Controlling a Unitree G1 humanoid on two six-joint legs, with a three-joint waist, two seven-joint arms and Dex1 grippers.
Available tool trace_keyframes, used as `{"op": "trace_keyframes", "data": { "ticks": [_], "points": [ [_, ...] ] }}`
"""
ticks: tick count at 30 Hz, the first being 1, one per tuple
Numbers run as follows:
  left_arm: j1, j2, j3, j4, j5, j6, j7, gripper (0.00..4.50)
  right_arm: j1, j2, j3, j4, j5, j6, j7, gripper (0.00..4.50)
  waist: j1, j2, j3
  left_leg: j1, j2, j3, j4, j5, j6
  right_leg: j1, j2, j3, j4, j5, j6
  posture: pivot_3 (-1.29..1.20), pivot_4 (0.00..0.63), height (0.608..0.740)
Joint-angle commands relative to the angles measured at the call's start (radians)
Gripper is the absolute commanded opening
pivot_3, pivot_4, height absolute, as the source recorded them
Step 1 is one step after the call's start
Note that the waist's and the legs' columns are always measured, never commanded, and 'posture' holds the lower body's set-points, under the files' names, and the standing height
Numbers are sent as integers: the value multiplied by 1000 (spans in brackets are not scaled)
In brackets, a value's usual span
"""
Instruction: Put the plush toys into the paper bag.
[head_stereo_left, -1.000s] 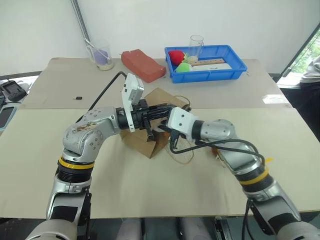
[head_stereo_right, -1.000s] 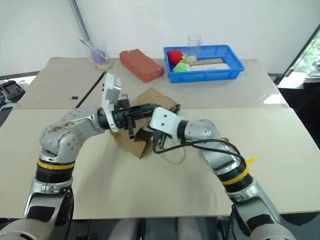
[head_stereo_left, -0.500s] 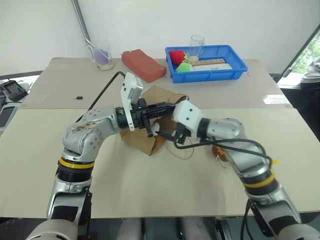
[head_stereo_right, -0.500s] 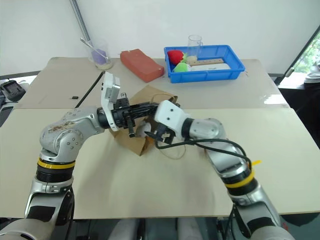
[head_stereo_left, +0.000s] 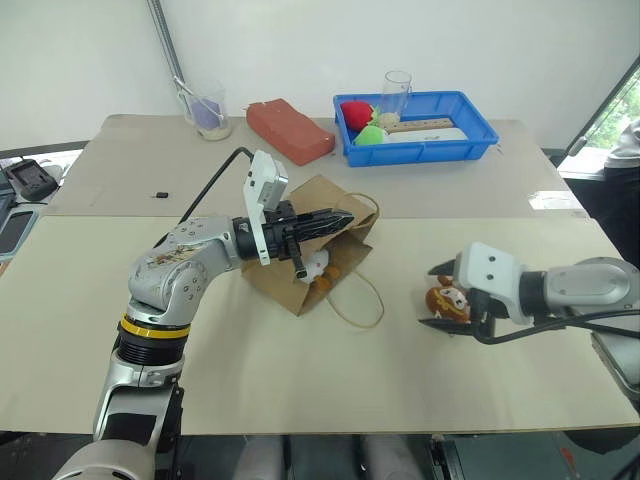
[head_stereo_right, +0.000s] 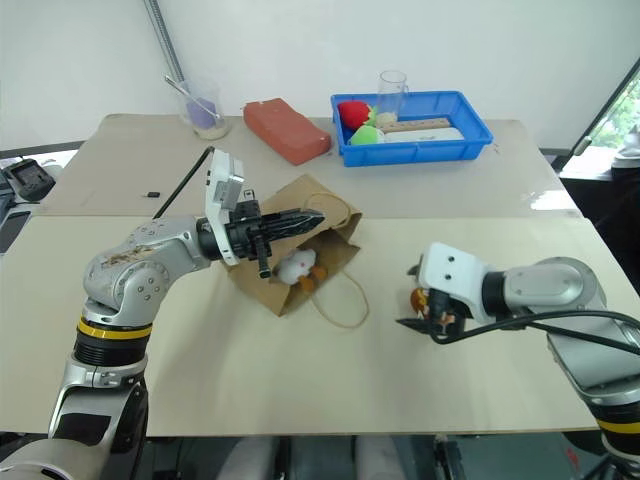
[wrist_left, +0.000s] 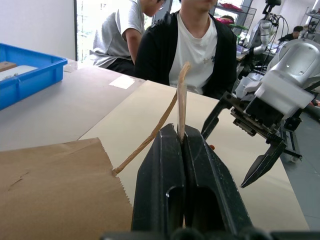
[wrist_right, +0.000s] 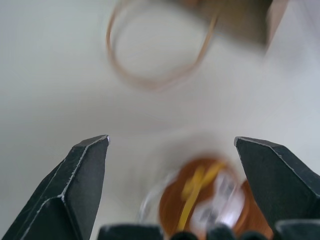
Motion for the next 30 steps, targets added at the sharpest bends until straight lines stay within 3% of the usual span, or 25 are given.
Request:
{"op": "trace_keyframes", "data": {
  "ticks": [1, 3, 4, 16, 24, 30],
  "points": [
    [-7, 1, 4, -25, -1, -23, -7, 0, 34, -19, -31, 72, -57, -88, -32, 4466, 0, 0, 0, 0, 0, 0, 0, 0, 0, 0, 0, 0, 0, 0, 0, 0, 150, 740],
    [-8, 1, 4, -26, -1, -22, -7, 0, 44, -6, -20, 108, -68, -123, -39, 4466, 0, 0, 0, 0, 0, 0, 0, 0, 0, 0, 0, 0, 0, 0, 0, 0, 150, 740],
    [-8, 1, 4, -27, -1, -22, -6, 0, 42, 3, -14, 123, -72, -137, -44, 4230, 0, 0, 0, 0, 0, 1, 0, 0, 0, 0, 0, 1, 0, 0, 0, 0, 150, 740],
    [2, 2, 9, -40, -3, -17, 6, 0, 19, 71, 21, 247, -110, -253, -63, 162, 1, 0, 0, 1, 0, 0, 0, 0, 0, 0, 0, 1, 0, 0, 0, 0, 150, 740],
    [-4, 9, 22, -38, -13, -10, 7, 0, -46, 95, -24, 121, 47, -166, 1, 37, -4, 0, 0, 2, 0, 0, 0, 0, 0, 1, 0, 1, 1, 0, 0, 0, 150, 740],
    [-20, 11, 34, -32, -26, 3, 9, 0, -180, 193, 43, 2, 147, -16, -35, 37, 0, 0, 0, 1, 0, -1, 0, 0, 0, 1, 1, 1, 2, 0, 0, 0, 150, 740]
  ]
}}
